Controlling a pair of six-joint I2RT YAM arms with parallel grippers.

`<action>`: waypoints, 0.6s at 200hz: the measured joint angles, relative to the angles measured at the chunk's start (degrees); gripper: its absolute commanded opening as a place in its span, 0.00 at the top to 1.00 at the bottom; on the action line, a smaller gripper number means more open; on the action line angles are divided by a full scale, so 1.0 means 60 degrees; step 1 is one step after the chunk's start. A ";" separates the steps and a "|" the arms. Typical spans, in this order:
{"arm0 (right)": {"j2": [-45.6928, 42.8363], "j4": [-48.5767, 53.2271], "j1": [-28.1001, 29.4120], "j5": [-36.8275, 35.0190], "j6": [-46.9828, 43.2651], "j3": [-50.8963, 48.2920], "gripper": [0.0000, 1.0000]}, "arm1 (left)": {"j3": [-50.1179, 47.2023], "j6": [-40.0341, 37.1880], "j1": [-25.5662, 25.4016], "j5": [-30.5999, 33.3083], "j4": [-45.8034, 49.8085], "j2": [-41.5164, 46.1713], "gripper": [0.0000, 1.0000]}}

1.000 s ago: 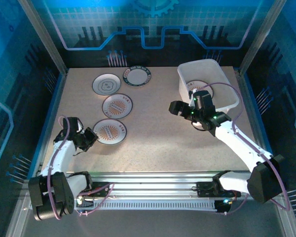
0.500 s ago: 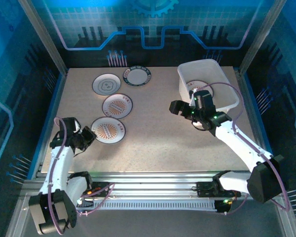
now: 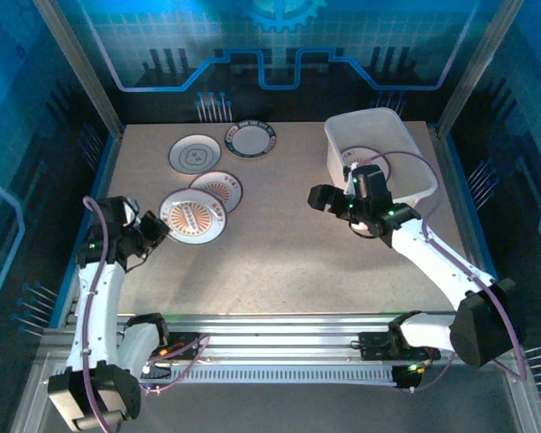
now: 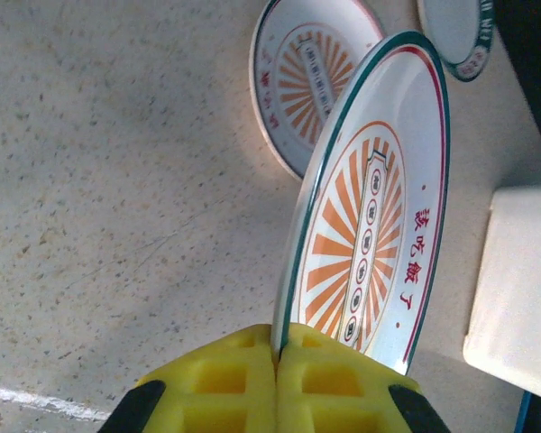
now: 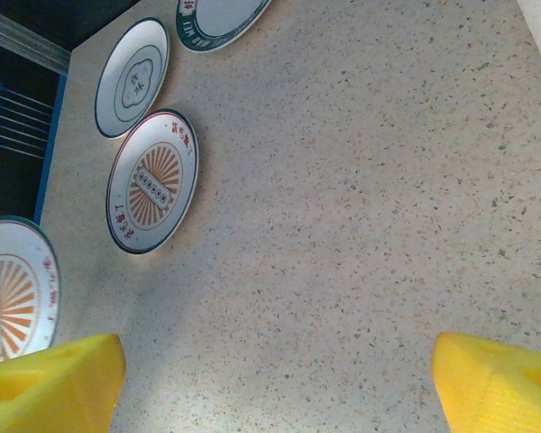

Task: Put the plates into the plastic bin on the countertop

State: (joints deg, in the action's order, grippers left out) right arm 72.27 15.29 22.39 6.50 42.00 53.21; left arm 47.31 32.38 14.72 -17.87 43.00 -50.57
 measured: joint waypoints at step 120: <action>0.0605 -0.0331 -0.0036 0.1264 -0.0076 0.0408 0.25 | 0.1118 0.0171 -0.1202 -0.1461 -0.0827 -0.1293 1.00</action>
State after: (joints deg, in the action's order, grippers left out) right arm 75.90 13.30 22.17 14.09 41.54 55.66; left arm 54.02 33.41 7.51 -26.63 38.04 -58.33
